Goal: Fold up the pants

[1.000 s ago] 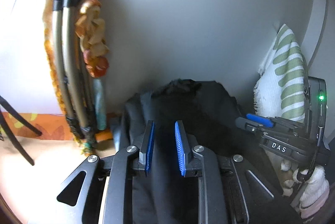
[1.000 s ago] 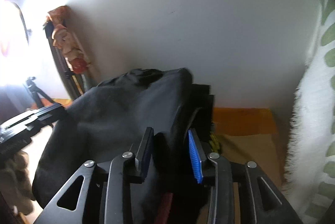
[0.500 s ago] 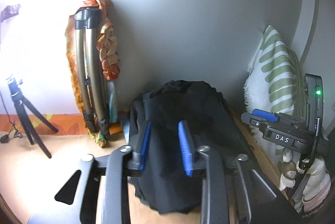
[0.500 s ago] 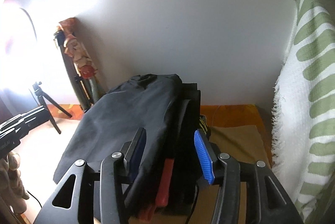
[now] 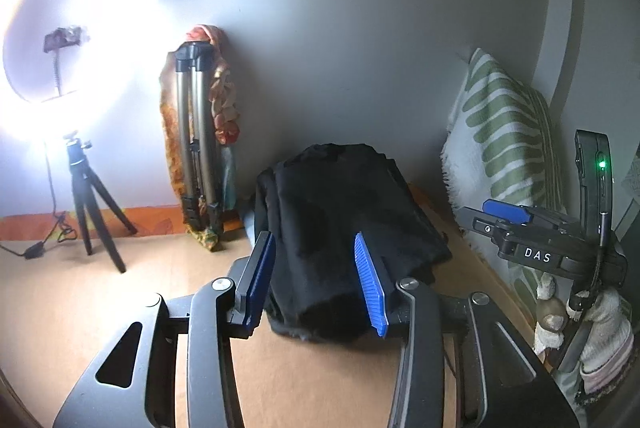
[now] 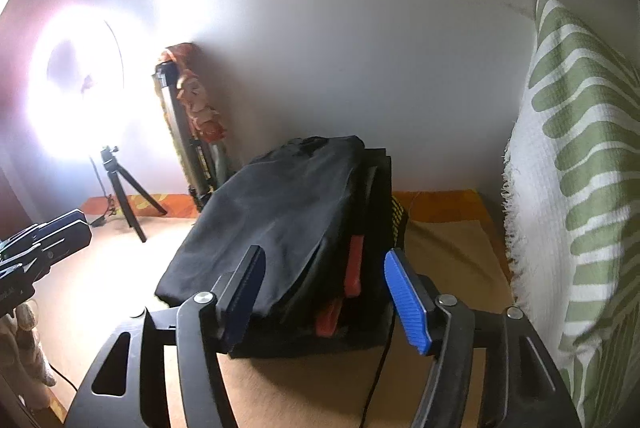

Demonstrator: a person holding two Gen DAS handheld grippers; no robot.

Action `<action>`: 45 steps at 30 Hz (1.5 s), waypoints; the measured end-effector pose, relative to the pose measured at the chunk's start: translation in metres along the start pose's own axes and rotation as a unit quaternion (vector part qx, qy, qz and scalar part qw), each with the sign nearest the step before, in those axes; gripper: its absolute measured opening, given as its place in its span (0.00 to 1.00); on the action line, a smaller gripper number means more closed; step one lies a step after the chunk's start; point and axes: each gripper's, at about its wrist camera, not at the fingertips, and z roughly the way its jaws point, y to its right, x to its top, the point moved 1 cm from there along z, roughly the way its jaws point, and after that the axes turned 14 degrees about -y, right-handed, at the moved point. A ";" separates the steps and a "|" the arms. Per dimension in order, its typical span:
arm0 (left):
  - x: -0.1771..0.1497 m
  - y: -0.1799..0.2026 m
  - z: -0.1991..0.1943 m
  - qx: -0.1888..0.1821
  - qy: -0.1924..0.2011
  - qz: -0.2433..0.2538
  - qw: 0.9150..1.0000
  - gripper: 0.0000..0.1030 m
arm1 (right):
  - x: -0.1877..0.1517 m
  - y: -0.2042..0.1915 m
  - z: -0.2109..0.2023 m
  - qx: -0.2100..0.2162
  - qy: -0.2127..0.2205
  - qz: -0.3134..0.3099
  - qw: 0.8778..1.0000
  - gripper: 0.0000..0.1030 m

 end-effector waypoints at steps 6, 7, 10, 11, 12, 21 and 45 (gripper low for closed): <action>-0.025 0.004 -0.020 0.003 0.007 0.013 1.000 0.47 | -0.028 -0.019 -0.019 -0.007 0.017 -0.012 1.000 0.75; -0.029 0.004 -0.023 0.003 0.007 0.014 1.000 0.47 | -0.031 -0.022 -0.021 -0.006 0.018 -0.013 1.000 0.76; -0.039 0.003 -0.030 0.000 0.003 0.014 1.000 0.47 | -0.044 -0.027 -0.028 -0.006 0.024 -0.011 1.000 0.80; -0.043 0.003 -0.033 -0.003 0.001 0.013 1.000 0.48 | -0.048 -0.028 -0.030 -0.008 0.027 -0.010 1.000 0.81; -0.048 0.003 -0.035 -0.005 0.001 0.013 1.000 0.48 | -0.053 -0.030 -0.032 -0.010 0.029 -0.011 0.999 0.81; -0.081 0.010 -0.051 0.010 0.002 0.016 1.000 0.63 | -0.090 -0.036 -0.041 -0.008 0.038 -0.006 0.999 0.88; -0.139 -0.004 -0.056 0.067 -0.014 -0.006 0.998 0.76 | -0.150 -0.083 -0.040 -0.014 0.057 -0.020 0.998 1.00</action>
